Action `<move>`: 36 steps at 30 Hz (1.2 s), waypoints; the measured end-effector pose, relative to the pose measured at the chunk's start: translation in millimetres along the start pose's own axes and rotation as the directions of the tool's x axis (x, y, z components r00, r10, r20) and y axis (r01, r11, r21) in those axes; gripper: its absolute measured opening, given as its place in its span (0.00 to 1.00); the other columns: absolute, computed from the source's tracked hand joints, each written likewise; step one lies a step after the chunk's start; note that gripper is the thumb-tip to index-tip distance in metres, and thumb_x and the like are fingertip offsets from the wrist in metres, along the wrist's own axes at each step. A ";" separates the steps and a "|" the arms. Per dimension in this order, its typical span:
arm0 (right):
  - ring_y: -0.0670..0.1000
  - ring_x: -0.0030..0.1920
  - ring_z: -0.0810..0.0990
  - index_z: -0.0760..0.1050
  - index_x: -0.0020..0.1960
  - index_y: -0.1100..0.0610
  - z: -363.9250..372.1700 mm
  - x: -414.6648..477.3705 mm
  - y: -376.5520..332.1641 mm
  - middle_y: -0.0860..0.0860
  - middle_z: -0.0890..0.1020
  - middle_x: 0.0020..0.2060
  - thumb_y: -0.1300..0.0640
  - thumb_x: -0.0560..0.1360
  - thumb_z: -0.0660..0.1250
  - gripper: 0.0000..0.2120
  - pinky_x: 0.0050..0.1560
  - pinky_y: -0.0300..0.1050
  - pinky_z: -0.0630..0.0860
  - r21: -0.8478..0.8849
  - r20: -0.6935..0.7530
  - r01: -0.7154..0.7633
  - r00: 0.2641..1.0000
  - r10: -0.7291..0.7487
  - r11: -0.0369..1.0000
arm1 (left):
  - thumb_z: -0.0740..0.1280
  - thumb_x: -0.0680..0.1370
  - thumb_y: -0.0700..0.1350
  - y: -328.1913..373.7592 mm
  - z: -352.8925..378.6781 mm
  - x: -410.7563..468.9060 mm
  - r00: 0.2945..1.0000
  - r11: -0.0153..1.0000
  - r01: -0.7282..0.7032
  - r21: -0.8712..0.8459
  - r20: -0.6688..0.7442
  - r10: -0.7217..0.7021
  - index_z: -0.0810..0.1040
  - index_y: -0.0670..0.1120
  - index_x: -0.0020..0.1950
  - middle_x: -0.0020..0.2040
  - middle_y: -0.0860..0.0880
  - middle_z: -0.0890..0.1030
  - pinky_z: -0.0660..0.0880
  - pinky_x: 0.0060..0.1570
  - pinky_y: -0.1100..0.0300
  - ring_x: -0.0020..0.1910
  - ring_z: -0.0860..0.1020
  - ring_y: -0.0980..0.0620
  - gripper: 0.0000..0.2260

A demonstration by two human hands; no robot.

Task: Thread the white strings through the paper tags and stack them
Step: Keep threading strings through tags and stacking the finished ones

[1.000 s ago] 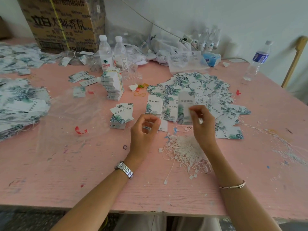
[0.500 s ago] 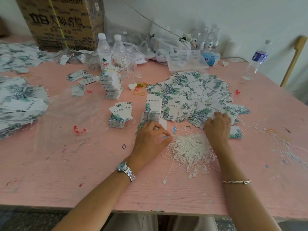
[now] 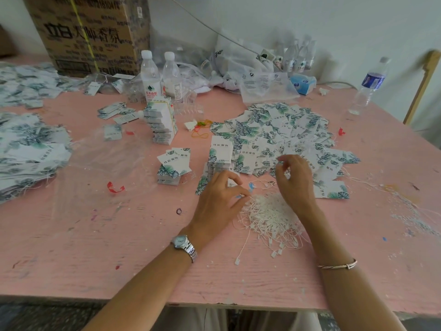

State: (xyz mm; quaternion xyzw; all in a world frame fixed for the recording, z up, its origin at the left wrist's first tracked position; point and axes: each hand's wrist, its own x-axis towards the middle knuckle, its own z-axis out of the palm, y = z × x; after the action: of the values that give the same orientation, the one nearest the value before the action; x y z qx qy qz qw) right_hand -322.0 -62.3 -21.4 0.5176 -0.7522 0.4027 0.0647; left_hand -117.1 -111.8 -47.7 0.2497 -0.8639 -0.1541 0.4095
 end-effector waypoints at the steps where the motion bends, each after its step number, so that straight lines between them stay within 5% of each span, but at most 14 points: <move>1: 0.51 0.48 0.74 0.79 0.54 0.60 0.3 -1.8 -4.0 0.51 0.78 0.44 0.59 0.81 0.63 0.07 0.50 0.43 0.68 0.038 0.029 0.090 0.995 -0.091 0.995 | 0.77 0.74 0.44 -0.3 -0.1 0.2 0.999 1.000 0.023 -0.007 -0.048 -0.023 0.87 0.47 0.48 0.52 0.49 0.78 0.75 0.44 0.56 0.47 0.70 0.53 0.05; 3: 0.50 0.44 0.73 0.80 0.46 0.60 0.6 -6.0 -11.3 0.50 0.77 0.41 0.54 0.81 0.64 0.11 0.47 0.44 0.69 0.153 0.126 0.214 0.964 -0.234 0.965 | 0.77 0.74 0.43 -1.3 -1.4 0.8 0.989 0.997 0.069 -0.038 -0.131 -0.073 0.87 0.47 0.48 0.50 0.49 0.78 0.77 0.44 0.54 0.46 0.75 0.50 0.04; 6: 0.51 0.44 0.74 0.81 0.42 0.56 1.3 -13.8 -23.2 0.49 0.78 0.39 0.44 0.78 0.66 0.16 0.47 0.44 0.69 0.319 0.311 0.202 0.901 -0.304 0.926 | 0.76 0.74 0.44 -3.0 -3.7 0.7 0.971 0.991 0.122 -0.063 -0.197 -0.132 0.86 0.46 0.48 0.50 0.49 0.78 0.78 0.47 0.56 0.49 0.77 0.51 0.04; 11: 0.49 0.42 0.73 0.83 0.41 0.58 6.2 -15.6 -27.8 0.49 0.78 0.38 0.57 0.75 0.74 0.06 0.44 0.44 0.68 0.490 0.384 0.124 0.858 -0.341 0.863 | 0.76 0.74 0.44 -3.5 -4.2 1.7 0.959 0.986 0.154 -0.060 -0.229 -0.164 0.85 0.44 0.46 0.50 0.49 0.79 0.78 0.48 0.55 0.50 0.78 0.51 0.05; 13: 0.46 0.37 0.70 0.83 0.42 0.59 5.8 -14.4 -25.0 0.47 0.78 0.38 0.57 0.76 0.73 0.07 0.41 0.41 0.65 0.552 0.374 0.051 0.877 -0.302 0.832 | 0.75 0.75 0.43 -3.9 -4.2 1.9 0.957 0.986 0.156 -0.061 -0.238 -0.166 0.84 0.44 0.46 0.50 0.48 0.79 0.78 0.48 0.55 0.50 0.78 0.50 0.04; 16: 0.59 0.35 0.66 0.80 0.42 0.57 1.0 -10.2 -20.2 0.53 0.76 0.37 0.54 0.77 0.71 0.08 0.38 0.50 0.61 0.667 0.372 -0.110 0.906 -0.201 0.737 | 0.75 0.75 0.43 -5.3 -4.7 3.7 0.951 0.962 0.204 -0.181 -0.196 -0.239 0.84 0.45 0.46 0.50 0.49 0.78 0.74 0.49 0.62 0.50 0.77 0.54 0.03; 20: 0.47 0.37 0.69 0.76 0.38 0.54 -4.9 -6.6 -21.1 0.52 0.73 0.36 0.53 0.75 0.68 0.09 0.44 0.36 0.66 0.755 0.368 -0.240 0.925 -0.092 0.610 | 0.75 0.76 0.41 -4.8 -8.0 7.8 0.943 0.811 0.270 -0.519 -0.027 -0.332 0.84 0.49 0.45 0.45 0.52 0.78 0.67 0.43 0.69 0.40 0.73 0.61 0.04; 26: 0.44 0.39 0.74 0.77 0.42 0.62 -4.2 -0.4 -12.0 0.47 0.78 0.35 0.51 0.76 0.66 0.13 0.48 0.42 0.65 0.816 0.366 -0.352 0.929 0.061 0.458 | 0.73 0.76 0.43 -5.2 -9.8 9.0 0.914 0.705 0.283 -0.651 -0.041 -0.405 0.83 0.48 0.43 0.41 0.59 0.78 0.66 0.41 0.68 0.37 0.70 0.57 0.02; 30: 0.49 0.39 0.71 0.76 0.41 0.62 -4.8 1.6 -9.7 0.51 0.77 0.35 0.53 0.75 0.66 0.12 0.47 0.44 0.66 0.839 0.359 -0.370 0.928 0.105 0.400 | 0.71 0.77 0.46 -6.1 -12.3 10.6 0.887 0.694 0.254 -0.673 -0.124 -0.445 0.83 0.42 0.44 0.44 0.37 0.79 0.68 0.41 0.49 0.42 0.72 0.34 0.08; 36: 0.48 0.39 0.74 0.75 0.42 0.63 -6.1 2.9 -7.7 0.50 0.81 0.37 0.58 0.73 0.64 0.08 0.48 0.45 0.68 0.892 0.354 -0.356 0.933 0.061 0.277 | 0.69 0.79 0.46 -5.8 -17.6 11.2 0.848 0.661 0.263 -0.703 -0.159 -0.506 0.82 0.49 0.42 0.43 0.33 0.76 0.67 0.41 0.62 0.40 0.70 0.46 0.06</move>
State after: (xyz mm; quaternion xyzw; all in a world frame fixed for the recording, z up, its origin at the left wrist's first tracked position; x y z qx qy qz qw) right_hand -318.9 -61.3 -11.7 0.3977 -0.4341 0.7022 -0.4003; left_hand -107.6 -123.9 -32.5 0.2920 -0.5944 -0.4859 0.5703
